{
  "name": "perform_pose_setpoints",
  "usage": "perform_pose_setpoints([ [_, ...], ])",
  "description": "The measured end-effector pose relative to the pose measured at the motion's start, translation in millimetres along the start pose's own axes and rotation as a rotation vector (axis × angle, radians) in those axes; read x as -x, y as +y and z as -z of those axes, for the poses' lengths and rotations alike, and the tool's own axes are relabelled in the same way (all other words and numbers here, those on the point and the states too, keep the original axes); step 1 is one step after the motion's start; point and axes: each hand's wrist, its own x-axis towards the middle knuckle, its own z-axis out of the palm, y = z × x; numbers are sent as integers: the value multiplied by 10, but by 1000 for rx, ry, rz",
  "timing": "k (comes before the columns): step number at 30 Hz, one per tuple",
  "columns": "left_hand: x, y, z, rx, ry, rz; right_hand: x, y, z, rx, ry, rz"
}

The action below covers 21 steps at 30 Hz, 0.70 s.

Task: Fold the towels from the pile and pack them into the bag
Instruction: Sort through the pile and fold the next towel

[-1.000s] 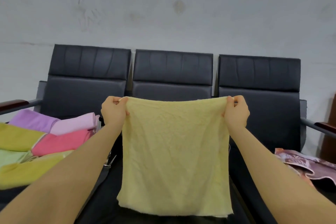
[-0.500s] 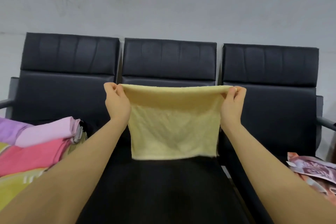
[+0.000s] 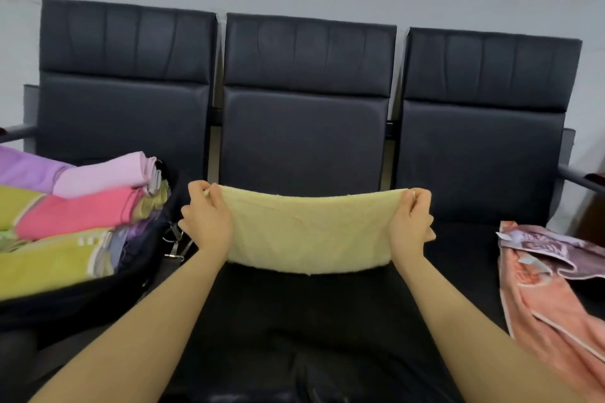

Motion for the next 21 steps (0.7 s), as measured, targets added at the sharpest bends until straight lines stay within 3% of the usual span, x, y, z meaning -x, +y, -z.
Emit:
perform_pose_setpoints([
  [10,-19,-815,-327,-457,-170,-137,0,793,-163,382,-77,-15],
  [13,-117,-963,-529,-515,-229,-151,-116,949,-294,496,-116,4],
  [17,-321,-1026,-768,-549,-183,-212,-299,1040,-452,554,-58,87],
  [21,-473,-1013,-970,-531,-170,-137,-413,1087,-582,601,-46,127],
])
